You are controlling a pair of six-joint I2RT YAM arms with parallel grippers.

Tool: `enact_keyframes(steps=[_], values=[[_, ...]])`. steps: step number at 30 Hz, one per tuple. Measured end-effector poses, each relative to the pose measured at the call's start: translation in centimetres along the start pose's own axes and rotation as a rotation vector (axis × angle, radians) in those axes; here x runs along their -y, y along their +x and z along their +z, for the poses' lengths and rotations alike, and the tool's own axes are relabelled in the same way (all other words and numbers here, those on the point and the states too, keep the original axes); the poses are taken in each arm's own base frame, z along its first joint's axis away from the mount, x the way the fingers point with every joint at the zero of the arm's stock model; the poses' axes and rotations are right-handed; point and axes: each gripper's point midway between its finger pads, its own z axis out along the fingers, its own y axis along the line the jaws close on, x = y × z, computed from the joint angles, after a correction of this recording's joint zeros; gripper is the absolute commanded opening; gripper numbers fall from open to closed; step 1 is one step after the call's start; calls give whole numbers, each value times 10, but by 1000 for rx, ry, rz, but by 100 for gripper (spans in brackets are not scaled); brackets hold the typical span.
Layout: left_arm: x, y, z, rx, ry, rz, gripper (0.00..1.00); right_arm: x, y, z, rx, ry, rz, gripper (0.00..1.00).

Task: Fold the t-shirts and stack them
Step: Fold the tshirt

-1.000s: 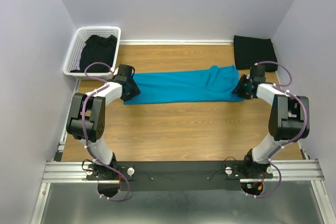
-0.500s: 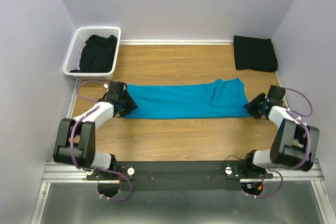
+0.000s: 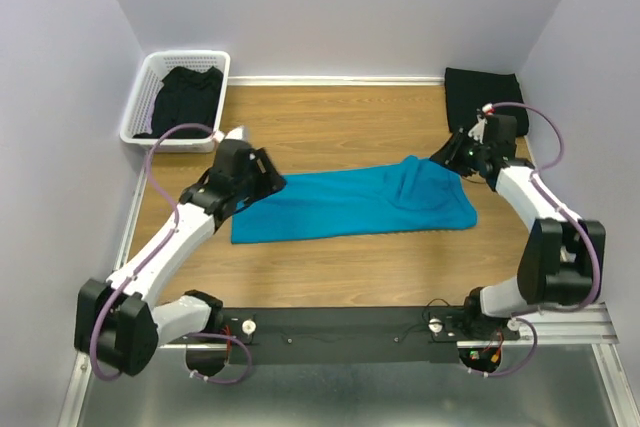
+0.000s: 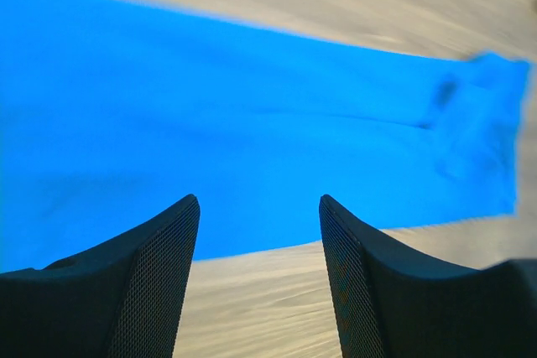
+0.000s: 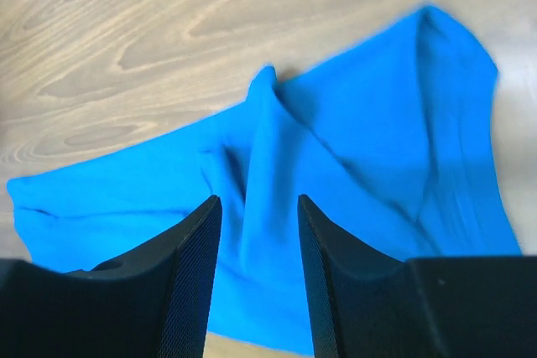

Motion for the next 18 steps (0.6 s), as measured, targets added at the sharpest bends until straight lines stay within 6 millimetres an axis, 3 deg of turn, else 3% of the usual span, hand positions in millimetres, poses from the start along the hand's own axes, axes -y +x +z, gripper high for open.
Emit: enact_keyframes(steps=[1,4,7,14,18], values=[[36,-4,1,5,82,73,68,-6,-5,13,-19,-29,-29,49],[87,4,14,-30,195,184,69,-10,-10,32,-60,-62,-54,49],[133,18,42,-84,258,284,70,-11,-17,54,-89,-91,-76,49],[226,43,112,-150,405,476,68,-8,-10,82,-160,-130,-86,49],[250,60,140,-180,474,570,68,-3,-1,90,-192,-137,-94,49]])
